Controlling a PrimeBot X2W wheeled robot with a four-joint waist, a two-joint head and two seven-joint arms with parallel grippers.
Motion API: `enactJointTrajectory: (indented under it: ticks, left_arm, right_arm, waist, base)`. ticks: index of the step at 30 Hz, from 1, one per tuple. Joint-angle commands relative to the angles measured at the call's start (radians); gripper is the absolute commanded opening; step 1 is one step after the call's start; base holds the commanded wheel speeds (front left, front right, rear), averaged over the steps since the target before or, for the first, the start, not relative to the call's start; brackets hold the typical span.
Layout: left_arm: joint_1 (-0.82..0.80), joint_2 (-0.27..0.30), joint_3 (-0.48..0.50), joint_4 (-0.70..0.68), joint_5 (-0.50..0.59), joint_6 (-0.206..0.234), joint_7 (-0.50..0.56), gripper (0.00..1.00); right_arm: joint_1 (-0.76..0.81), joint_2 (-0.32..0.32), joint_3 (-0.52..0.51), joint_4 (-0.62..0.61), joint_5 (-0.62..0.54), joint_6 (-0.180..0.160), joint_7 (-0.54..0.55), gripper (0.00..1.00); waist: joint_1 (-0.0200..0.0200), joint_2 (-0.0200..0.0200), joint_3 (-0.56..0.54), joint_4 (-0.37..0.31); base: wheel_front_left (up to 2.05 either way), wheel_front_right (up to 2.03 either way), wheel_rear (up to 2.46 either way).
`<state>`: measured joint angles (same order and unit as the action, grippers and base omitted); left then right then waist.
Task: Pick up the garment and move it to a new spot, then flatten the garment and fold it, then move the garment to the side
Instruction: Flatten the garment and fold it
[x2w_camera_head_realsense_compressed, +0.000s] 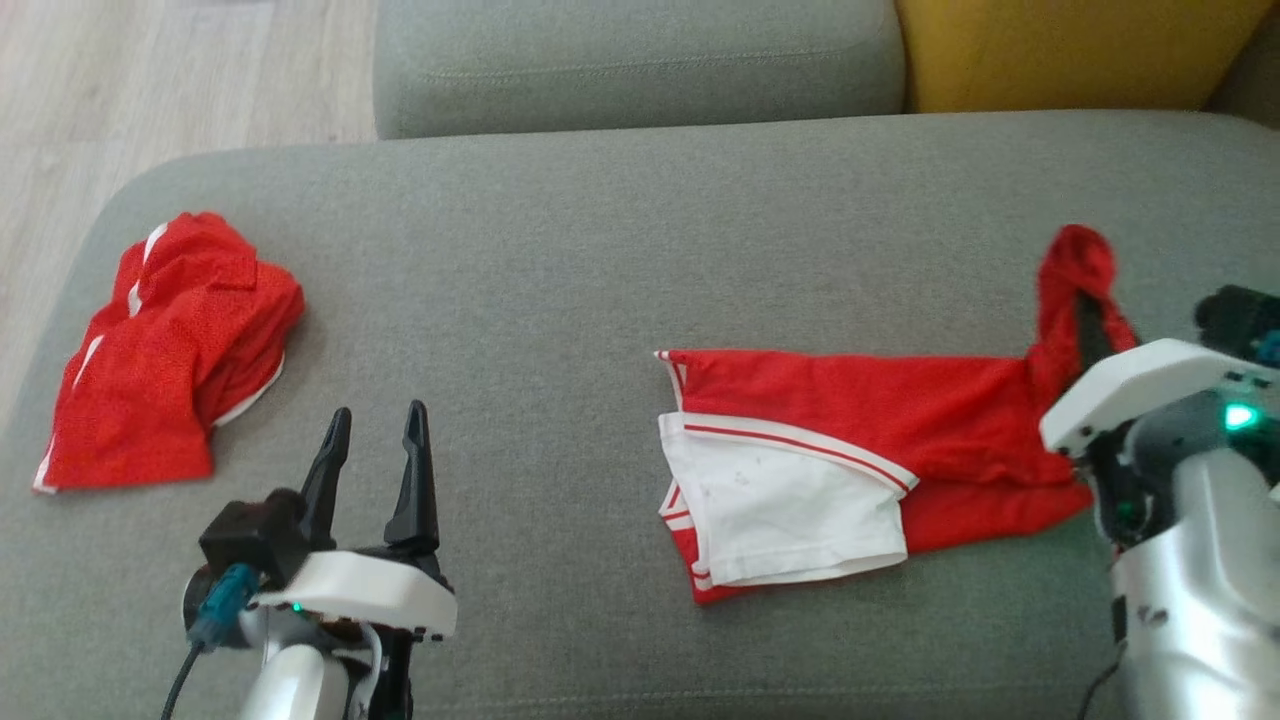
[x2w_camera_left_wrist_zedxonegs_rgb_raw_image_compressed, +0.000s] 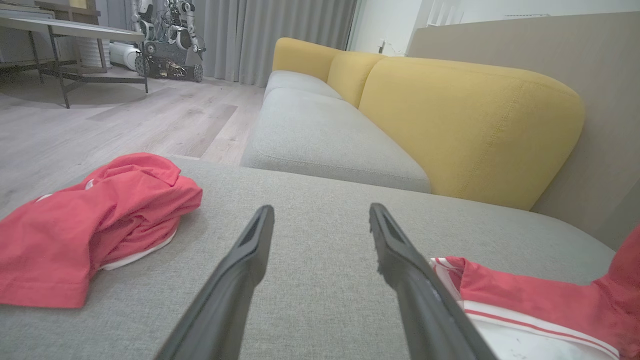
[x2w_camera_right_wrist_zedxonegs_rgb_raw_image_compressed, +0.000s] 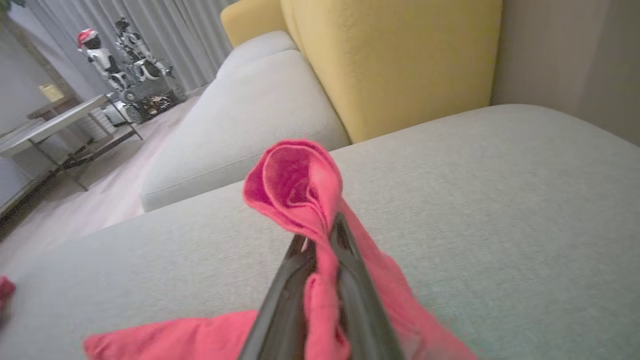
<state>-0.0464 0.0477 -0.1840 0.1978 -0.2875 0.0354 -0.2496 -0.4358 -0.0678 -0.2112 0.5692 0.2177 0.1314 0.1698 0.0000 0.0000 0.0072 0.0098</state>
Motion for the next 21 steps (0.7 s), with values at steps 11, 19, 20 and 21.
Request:
enactJointTrajectory:
  ticks: [11,19,20,21]
  left_arm:
    - [-0.032,0.003,0.015,-0.04,-0.015,0.01,-0.012,1.0]
    - [-0.052,0.003,0.0,-0.034,-0.023,0.006,-0.012,1.0]
    - [-0.054,0.003,-0.001,-0.033,-0.023,0.005,-0.012,1.0]
    - [-0.057,0.003,-0.003,-0.031,-0.024,0.004,-0.012,1.0]
  right_arm:
    - [0.119,0.017,0.35,-0.288,0.364,-0.001,0.071,0.0]
    - [0.111,0.017,0.52,-0.209,0.459,-0.001,-0.032,0.0]
    - [0.106,0.017,0.533,-0.191,0.468,-0.001,-0.049,0.0]
    - [0.101,0.017,0.545,-0.172,0.479,-0.001,-0.064,0.0]
  waist:
    - [0.0,0.0,0.011,-0.011]
    - [0.0,0.0,0.043,0.011]
    - [0.0,0.0,0.047,0.016]
    - [0.0,0.0,0.05,0.021]
  base:
    - [0.0,0.0,0.0]
    - [0.0,0.0,0.0]
    - [0.0,0.0,0.0]
    - [0.0,0.0,0.0]
